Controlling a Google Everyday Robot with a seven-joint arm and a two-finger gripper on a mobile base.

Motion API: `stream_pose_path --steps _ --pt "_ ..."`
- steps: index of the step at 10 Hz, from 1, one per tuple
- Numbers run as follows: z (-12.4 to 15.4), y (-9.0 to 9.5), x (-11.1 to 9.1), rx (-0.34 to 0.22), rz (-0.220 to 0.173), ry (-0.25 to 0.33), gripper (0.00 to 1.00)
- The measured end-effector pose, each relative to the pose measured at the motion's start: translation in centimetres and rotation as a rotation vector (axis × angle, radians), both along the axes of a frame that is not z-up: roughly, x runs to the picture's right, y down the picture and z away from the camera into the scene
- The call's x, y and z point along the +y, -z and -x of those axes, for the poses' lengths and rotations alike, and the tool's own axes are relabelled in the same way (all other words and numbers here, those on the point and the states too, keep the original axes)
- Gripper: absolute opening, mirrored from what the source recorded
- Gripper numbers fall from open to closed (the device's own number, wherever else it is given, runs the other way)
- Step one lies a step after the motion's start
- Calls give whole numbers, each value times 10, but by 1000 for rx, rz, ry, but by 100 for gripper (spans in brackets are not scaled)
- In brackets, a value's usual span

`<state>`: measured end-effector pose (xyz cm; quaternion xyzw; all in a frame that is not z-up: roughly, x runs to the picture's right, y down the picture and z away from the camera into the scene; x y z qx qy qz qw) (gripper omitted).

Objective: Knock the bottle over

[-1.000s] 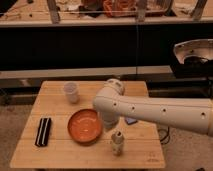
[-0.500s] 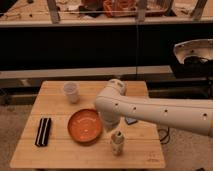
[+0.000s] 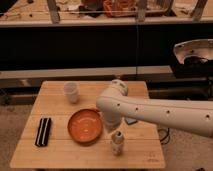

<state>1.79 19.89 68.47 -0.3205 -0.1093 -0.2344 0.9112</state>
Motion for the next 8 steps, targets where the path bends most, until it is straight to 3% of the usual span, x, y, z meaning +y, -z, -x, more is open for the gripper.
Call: stream_pose_path --steps 8 --pt "-2 2 5 -26 9 27 0"
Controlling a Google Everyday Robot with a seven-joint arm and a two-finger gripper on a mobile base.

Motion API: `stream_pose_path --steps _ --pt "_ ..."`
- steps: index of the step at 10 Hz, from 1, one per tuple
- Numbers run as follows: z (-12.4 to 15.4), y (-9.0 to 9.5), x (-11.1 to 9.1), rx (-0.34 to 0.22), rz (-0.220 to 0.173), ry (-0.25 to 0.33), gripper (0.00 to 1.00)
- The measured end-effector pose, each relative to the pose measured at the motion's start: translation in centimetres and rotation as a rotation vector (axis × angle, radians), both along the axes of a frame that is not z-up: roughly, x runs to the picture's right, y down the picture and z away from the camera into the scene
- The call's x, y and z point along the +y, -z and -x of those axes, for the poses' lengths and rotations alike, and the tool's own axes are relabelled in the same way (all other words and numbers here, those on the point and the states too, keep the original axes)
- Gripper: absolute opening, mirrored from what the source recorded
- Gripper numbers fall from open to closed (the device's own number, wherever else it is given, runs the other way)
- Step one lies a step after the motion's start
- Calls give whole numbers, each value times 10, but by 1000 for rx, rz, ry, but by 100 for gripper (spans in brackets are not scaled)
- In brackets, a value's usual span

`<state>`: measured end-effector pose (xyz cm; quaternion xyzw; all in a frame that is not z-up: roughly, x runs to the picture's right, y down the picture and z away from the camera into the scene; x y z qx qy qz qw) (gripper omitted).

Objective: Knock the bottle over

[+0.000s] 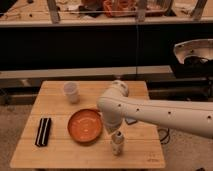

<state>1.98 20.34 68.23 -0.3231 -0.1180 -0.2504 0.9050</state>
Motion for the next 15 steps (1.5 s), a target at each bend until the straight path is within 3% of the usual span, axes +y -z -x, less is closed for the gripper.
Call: stream_pose_path --steps 15 --pt "4 3 5 -44 20 71 0"
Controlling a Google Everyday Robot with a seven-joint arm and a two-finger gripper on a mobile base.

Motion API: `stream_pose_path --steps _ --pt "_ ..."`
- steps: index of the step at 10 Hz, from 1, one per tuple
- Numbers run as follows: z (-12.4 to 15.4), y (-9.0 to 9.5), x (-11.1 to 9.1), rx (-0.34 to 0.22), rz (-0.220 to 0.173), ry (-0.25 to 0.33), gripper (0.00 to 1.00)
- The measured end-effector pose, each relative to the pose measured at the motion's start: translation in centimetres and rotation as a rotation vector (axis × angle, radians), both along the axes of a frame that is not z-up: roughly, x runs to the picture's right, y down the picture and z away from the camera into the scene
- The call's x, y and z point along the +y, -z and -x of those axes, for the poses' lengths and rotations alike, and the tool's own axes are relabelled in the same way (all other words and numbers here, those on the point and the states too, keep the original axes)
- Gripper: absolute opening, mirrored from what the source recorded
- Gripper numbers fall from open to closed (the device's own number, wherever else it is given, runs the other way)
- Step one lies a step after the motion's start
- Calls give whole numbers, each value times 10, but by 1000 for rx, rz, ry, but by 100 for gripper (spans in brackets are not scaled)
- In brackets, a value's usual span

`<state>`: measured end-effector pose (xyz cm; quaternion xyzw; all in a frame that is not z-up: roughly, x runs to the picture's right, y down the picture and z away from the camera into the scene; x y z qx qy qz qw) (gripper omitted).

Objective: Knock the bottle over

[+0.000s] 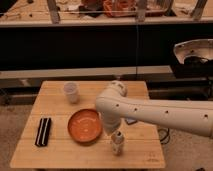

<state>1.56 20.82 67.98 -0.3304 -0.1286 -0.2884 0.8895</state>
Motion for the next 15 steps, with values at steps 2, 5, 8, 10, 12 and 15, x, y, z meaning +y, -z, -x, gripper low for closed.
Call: stream_pose_path --steps 2,5,8,10,12,15 --pt "0 0 0 -4 2 6 0" --pt "1 0 1 -11 5 18 0" --pt "1 -1 1 -19 8 30 0" --pt "1 -1 1 -24 9 38 0" --pt "1 -1 1 -30 12 46 0" --pt "1 -1 0 -36 15 55 0"
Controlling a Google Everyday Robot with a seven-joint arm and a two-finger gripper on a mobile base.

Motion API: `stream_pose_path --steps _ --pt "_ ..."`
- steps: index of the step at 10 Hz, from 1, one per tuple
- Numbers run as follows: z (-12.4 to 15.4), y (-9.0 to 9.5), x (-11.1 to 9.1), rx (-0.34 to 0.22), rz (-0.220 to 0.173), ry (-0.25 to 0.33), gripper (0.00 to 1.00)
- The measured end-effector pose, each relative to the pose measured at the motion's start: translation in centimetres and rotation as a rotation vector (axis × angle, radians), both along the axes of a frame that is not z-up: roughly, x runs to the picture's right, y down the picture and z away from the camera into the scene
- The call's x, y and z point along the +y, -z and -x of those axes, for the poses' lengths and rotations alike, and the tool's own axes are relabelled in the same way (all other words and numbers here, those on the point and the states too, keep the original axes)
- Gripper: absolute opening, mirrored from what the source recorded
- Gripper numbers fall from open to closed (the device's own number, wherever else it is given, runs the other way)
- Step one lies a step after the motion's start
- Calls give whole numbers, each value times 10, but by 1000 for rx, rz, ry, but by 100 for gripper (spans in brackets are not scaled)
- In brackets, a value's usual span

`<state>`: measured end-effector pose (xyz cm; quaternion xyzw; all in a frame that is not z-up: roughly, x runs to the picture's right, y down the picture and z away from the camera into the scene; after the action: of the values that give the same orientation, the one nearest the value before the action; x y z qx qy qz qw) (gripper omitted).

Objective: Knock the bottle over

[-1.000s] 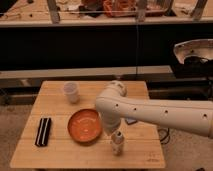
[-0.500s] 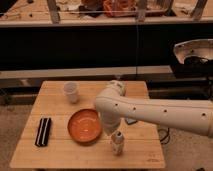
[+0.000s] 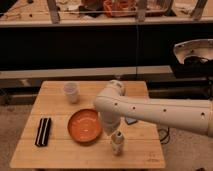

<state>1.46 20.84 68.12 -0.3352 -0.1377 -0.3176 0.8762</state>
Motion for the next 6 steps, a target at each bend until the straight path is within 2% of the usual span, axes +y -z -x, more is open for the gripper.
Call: stream_pose_path --steps 6 --pt "-2 -1 -4 -10 5 13 0"
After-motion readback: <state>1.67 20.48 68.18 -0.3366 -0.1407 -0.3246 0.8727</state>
